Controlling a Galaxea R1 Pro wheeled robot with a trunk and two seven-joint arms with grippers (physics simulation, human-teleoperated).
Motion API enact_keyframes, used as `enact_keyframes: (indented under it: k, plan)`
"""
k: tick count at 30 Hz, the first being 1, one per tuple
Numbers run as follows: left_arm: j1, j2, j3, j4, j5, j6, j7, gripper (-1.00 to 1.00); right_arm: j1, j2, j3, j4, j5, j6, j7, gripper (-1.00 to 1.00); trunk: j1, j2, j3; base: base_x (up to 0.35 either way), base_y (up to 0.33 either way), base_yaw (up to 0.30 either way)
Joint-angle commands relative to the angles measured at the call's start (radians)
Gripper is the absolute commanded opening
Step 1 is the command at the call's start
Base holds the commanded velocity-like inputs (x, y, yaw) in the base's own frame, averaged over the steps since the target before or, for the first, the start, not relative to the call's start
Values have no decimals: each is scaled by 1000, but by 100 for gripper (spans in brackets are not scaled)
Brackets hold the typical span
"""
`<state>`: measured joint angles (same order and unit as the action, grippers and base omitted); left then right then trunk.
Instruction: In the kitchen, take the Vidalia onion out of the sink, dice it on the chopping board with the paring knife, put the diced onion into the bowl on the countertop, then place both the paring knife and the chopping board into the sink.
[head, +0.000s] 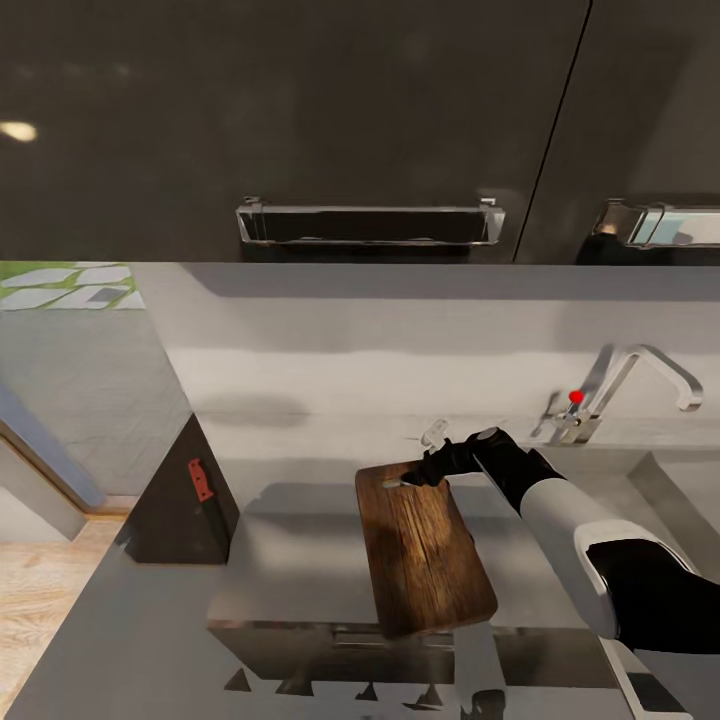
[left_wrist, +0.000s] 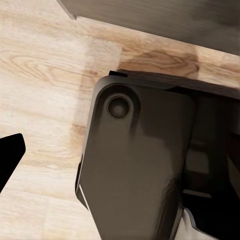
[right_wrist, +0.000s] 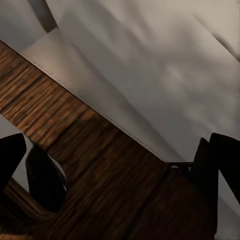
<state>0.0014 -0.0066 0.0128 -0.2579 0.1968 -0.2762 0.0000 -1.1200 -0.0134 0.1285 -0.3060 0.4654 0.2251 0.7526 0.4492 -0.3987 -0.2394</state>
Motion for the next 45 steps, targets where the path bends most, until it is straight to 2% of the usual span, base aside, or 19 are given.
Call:
enact_keyframes:
  k: [1,7,8,22,37,38,45]
  plan:
    - [0,-1,1,-1,4,-1,0,100,0,-1,10,61,18,10,2,100,1,-1,-2,0,0,0]
    - [0,0,1,-1,4,-1,0,100,0,-1,10,61,19,10,2,100,1,-1,-2,0,0,0]
    - [0,0,1,-1,4,-1,0,100,0,-1,10,61,19,10,2,-100,1,-1,-2,0,0,0]
    - [0,0,1,-1,4,-1,0,100,0,-2,8,59,21,15,1,-100,1,-1,-1,0,0,0]
    - [0,0,1,-1,4,-1,0,100,0,-3,1,51,19,44,-4,-100,1,-1,21,0,0,0]
    - [0,0,1,0,5,-1,0,100,0,-6,-3,47,17,121,-106,-100,1,-1,23,-243,53,0]
    - [0,-1,1,0,6,-1,0,100,0,-5,-19,52,16,124,-115,-100,1,-1,34,-250,87,0]
